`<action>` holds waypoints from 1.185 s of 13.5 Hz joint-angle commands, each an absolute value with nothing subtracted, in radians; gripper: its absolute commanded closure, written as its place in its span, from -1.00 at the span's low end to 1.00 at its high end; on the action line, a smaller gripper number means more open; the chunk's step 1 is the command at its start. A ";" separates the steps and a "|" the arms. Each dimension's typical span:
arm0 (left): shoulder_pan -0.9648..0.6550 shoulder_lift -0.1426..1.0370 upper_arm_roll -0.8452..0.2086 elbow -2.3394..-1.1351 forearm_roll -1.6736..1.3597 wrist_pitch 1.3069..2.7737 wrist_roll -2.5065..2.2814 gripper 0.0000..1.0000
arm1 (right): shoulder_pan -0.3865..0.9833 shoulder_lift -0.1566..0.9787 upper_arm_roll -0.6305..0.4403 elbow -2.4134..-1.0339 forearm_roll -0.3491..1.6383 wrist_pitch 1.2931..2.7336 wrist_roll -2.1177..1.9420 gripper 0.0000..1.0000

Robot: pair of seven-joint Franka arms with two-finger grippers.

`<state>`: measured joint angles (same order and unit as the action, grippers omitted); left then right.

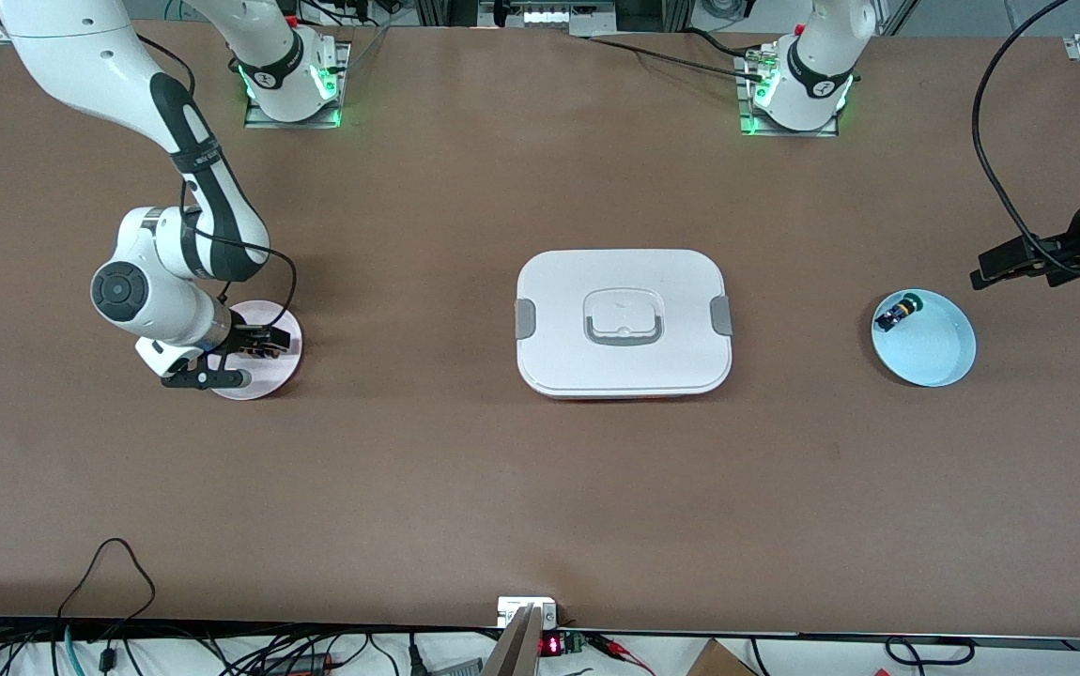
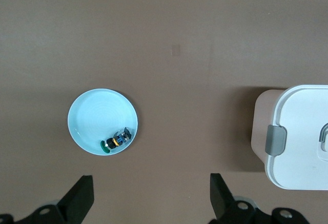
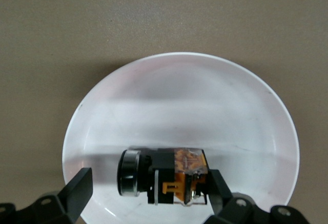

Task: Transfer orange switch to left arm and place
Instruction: 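Close the right gripper on the black-and-orange switch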

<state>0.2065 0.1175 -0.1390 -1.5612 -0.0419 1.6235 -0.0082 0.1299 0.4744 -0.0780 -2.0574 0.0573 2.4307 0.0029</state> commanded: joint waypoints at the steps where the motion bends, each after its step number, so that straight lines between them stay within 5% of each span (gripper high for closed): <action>1: 0.202 0.126 -0.140 -1.542 -0.046 1.621 -0.018 -1.00 | 0.112 0.483 -0.071 -2.059 0.071 2.439 0.008 -1.00; 13: 0.207 0.124 -0.138 -1.537 -0.061 1.621 -0.003 -1.00 | 0.110 0.494 -0.071 -2.051 0.067 2.437 -0.037 -0.99; 15: 0.207 0.124 -0.138 -1.539 -0.061 1.615 0.002 -1.00 | 0.109 0.495 -0.071 -2.049 0.067 2.439 -0.072 -0.89; 16: 0.209 0.124 -0.138 -1.539 -0.061 1.611 0.002 -1.00 | 0.109 0.495 -0.071 -2.049 0.067 2.439 -0.086 -0.53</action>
